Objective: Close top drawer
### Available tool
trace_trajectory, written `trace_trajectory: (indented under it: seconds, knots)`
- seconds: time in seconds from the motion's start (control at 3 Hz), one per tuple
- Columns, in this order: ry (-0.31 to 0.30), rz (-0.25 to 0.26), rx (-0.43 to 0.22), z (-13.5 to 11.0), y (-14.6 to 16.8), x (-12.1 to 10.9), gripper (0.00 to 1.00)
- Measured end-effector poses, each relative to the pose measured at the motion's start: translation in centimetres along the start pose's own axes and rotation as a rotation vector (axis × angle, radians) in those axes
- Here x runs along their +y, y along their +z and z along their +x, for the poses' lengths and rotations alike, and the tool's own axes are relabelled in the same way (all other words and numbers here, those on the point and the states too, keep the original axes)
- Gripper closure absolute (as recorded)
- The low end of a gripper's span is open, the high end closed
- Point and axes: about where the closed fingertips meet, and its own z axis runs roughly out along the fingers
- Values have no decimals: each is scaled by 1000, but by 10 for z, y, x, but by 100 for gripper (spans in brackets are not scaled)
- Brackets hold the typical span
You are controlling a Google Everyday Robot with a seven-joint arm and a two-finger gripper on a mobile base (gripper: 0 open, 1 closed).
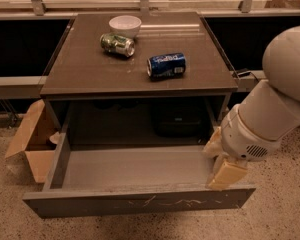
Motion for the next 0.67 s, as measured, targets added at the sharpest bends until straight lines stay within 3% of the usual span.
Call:
trace_trajectory:
  seconds: [0.33, 0.67]
  knots:
    - [1, -6, 3, 1, 2, 2, 69]
    - [1, -6, 4, 1, 2, 2, 99]
